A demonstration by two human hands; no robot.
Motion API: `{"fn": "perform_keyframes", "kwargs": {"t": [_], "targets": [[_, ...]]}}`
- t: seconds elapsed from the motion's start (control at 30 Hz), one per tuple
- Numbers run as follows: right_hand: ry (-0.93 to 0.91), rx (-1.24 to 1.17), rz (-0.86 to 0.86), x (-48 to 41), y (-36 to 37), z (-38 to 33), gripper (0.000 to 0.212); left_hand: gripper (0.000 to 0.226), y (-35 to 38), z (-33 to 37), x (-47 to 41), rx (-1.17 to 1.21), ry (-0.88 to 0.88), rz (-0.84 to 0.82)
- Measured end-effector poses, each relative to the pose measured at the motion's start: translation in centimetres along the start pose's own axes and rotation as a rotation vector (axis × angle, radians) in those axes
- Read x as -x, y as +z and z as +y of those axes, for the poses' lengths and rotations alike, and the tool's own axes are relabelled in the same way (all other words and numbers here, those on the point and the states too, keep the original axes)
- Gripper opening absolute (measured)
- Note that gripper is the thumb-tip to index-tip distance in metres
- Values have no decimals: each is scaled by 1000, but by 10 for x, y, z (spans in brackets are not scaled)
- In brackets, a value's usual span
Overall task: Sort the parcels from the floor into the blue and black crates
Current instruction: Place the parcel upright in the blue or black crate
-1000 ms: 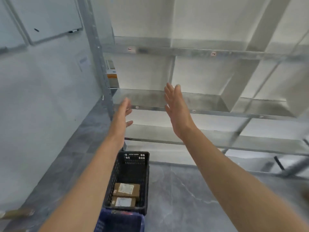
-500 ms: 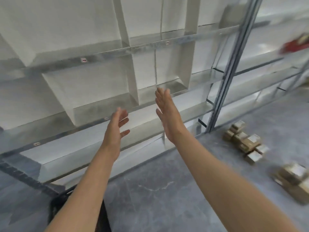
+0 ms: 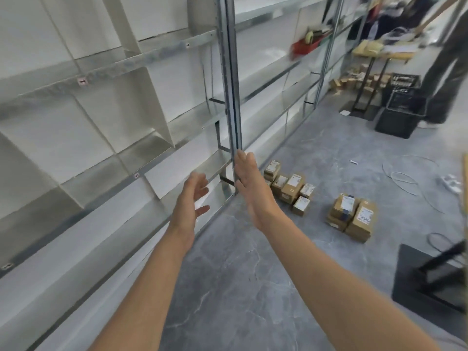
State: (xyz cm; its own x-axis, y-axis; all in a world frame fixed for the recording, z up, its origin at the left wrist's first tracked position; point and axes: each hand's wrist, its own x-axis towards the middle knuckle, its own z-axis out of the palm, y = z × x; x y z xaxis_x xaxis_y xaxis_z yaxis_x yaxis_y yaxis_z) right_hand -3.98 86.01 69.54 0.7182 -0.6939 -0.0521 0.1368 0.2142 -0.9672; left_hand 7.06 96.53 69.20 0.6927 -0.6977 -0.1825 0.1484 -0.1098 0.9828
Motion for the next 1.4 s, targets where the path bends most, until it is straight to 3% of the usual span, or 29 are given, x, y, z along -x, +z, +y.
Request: {"fn": "perform_keyframes", "kwargs": {"t": [0.33, 0.53, 0.63, 0.77, 0.87, 1.4], "targets": [[23, -20, 290, -119, -107, 26, 104, 50, 96, -24, -166, -52, -116, -239], [96, -31, 495, -204, -159, 40, 70, 45, 131, -34, -280, -103, -232, -356], [126, -49, 575, -233, -185, 44, 71, 45, 148, -40, -327, -161, -266, -402], [151, -55, 644, -264, -218, 43, 89, 44, 177, -49, -375, -213, -314, -443], [175, -70, 709, -292, -254, 49, 77, 47, 208, -58, -413, -243, -340, -480], [474, -193, 759, -466, -492, 135, 72, 55, 407, -155, -605, -416, -595, -451]]}}
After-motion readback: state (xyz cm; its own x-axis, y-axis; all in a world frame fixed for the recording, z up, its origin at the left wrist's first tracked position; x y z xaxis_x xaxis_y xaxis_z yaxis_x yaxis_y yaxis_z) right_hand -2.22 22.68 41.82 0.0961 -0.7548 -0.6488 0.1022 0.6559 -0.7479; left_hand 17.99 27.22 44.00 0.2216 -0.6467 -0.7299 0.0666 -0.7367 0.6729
